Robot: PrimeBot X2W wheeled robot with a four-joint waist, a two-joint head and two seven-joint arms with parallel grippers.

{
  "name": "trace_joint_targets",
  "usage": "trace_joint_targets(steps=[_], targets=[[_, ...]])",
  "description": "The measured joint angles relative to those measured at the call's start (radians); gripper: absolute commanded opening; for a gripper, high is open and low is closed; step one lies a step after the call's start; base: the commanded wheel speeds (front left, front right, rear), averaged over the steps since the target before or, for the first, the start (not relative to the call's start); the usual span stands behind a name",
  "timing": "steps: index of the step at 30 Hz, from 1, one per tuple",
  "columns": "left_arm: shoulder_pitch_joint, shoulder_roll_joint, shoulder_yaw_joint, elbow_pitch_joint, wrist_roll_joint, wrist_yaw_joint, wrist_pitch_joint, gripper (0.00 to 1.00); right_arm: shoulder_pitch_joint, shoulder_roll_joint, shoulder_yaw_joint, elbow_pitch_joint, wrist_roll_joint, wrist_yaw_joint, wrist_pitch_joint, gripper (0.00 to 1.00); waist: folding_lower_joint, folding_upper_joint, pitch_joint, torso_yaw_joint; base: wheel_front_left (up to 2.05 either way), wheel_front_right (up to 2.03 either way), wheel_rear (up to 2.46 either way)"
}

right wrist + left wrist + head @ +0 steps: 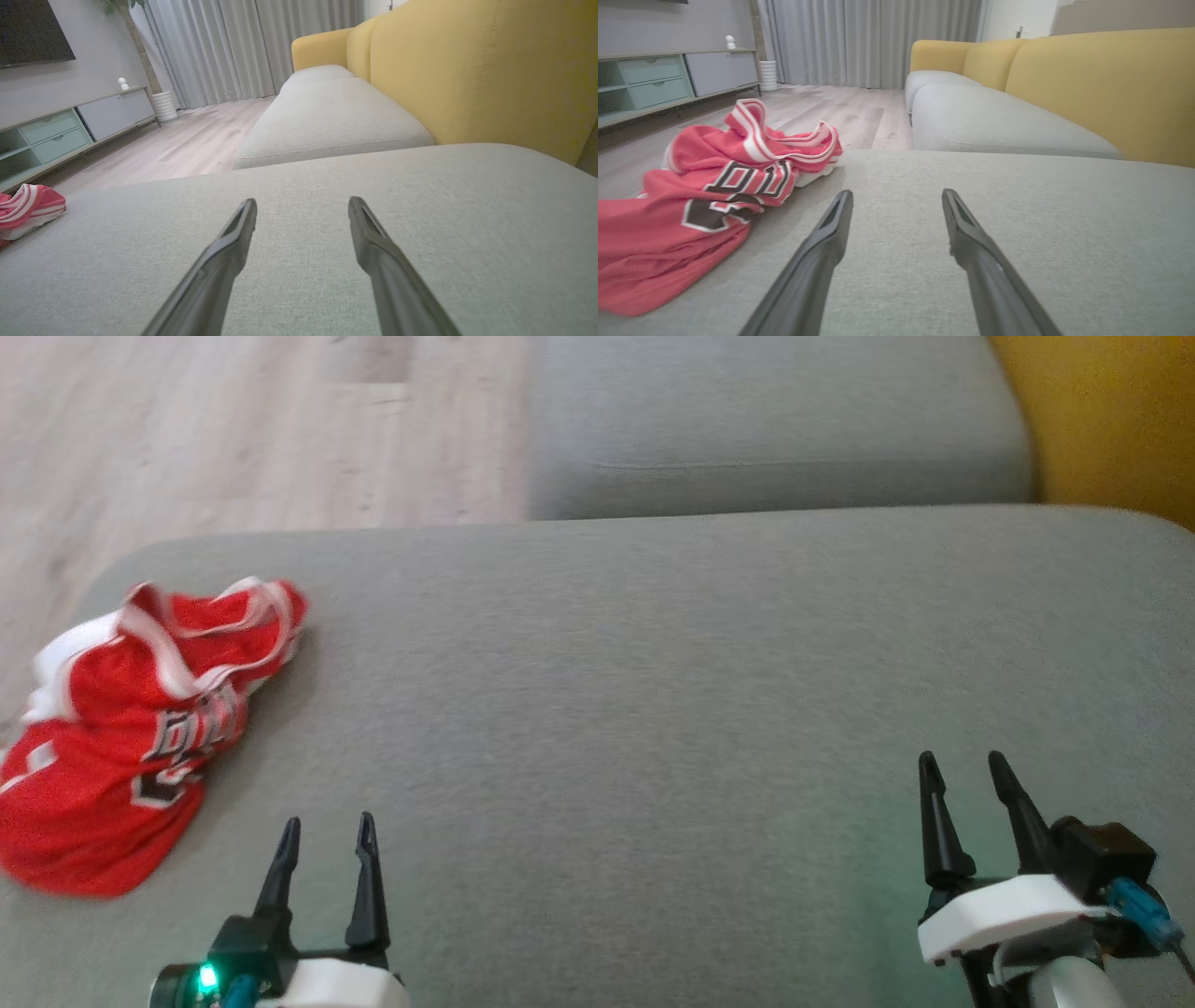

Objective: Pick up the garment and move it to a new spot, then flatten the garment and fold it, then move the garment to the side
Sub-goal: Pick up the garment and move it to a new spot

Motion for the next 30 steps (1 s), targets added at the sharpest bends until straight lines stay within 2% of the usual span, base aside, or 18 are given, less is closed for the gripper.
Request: trace_joint_targets(steps=[20, 24, 30], targets=[[0.046, 0.054, 0.005, -0.077, 0.002, 0.028, 0.04, 1.0, -0.001, 0.0, 0.055, 0.016, 0.035, 0.0, -0.028, 1.0, -0.0001, 0.0, -0.015, 0.406, 0.0, 0.0, 0.0], [0.071, 0.058, 0.018, -0.097, -0.002, 0.038, 0.038, 1.0, -0.012, 0.0, 0.084, 0.018, 0.034, 0.0, -0.028, 1.0, -0.0001, 0.0, 0.005, 0.445, 0.0, 0.0, 0.0], [0.079, 0.06, 0.022, -0.114, -0.009, 0.046, 0.035, 1.0, -0.028, 0.0, 0.089, 0.027, 0.033, 0.0, -0.027, 1.0, 0.0, 0.0, 0.022, 0.457, 0.0, 0.0, 0.0]])
